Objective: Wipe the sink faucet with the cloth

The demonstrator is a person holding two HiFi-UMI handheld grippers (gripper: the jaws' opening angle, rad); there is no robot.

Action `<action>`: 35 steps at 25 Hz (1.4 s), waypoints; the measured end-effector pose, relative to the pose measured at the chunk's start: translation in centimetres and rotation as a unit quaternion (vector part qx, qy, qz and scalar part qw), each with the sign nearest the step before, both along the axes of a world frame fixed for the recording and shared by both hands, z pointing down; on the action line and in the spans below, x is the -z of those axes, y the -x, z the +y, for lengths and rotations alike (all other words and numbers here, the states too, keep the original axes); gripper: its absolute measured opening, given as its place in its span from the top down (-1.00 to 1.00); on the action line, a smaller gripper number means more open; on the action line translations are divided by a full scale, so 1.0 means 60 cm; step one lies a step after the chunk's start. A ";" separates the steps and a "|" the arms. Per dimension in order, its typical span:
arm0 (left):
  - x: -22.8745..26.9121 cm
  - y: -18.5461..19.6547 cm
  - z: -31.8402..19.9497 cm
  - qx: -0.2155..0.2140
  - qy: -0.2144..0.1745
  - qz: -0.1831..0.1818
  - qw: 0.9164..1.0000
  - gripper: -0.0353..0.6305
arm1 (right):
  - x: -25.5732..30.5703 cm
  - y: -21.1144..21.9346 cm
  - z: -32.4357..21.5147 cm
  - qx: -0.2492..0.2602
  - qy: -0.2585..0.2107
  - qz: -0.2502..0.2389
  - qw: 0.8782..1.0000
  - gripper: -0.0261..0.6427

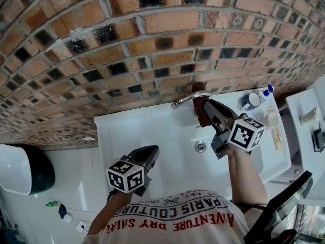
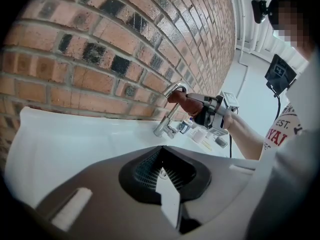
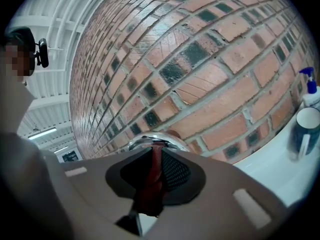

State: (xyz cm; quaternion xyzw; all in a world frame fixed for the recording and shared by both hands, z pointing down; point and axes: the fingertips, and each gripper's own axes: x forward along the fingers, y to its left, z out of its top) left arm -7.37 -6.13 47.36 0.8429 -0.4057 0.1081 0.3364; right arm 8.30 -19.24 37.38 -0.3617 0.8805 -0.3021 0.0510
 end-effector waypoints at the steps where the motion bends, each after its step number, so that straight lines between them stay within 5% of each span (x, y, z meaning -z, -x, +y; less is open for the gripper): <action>1: 0.000 0.001 0.000 0.001 0.000 0.000 1.000 0.88 | 0.005 0.008 0.002 0.005 -0.004 0.001 1.000 0.75; 10: 0.003 0.004 -0.001 0.003 -0.004 0.003 1.000 0.88 | 0.016 0.077 0.023 0.049 -0.026 0.027 0.998 0.76; 23: -0.001 0.009 -0.002 0.004 -0.001 0.004 1.000 0.88 | -0.066 0.124 0.030 0.086 0.020 0.051 0.995 0.76; 35: 0.007 0.019 -0.008 0.011 -0.009 0.003 1.000 0.88 | -0.062 0.104 0.090 0.136 -0.003 0.038 0.990 0.75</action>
